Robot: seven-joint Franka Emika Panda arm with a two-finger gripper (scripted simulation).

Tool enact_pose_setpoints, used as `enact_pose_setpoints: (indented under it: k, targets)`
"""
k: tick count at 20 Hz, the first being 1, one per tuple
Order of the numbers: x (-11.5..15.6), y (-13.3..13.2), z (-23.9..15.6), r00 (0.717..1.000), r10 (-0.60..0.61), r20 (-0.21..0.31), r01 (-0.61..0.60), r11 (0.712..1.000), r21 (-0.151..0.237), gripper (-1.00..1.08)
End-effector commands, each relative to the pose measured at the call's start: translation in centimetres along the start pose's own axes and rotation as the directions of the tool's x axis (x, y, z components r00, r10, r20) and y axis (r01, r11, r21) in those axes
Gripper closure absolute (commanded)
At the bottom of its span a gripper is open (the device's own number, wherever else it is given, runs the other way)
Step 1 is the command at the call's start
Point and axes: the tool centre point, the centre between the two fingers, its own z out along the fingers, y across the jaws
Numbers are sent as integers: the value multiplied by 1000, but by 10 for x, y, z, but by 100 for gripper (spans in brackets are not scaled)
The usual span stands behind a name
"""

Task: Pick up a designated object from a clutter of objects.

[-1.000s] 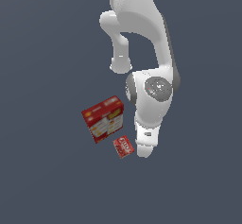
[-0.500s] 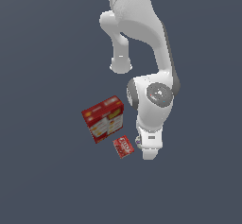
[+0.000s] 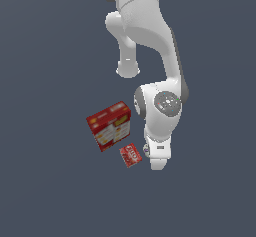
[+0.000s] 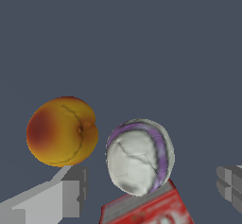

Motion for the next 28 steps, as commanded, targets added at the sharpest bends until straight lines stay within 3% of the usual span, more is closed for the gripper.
enact_pose_setpoints:
  k: [1,10,11,20,21,28]
  targets:
    - [0,-1,12,1000,-1,0,1,1000,1,-92]
    - [0,0,39,1000,-4,0,4,1000,1,-92]
    - [0,0,39,1000,-4,0,4,1000,1,108]
    - [0,0,39,1000,-4,0,4,1000,1,108]
    - [3,11,18,1000,-6,-3,6,999,-32,108]
    - [-6,10,4,1000,-6,-2,6,1000,-31,108]
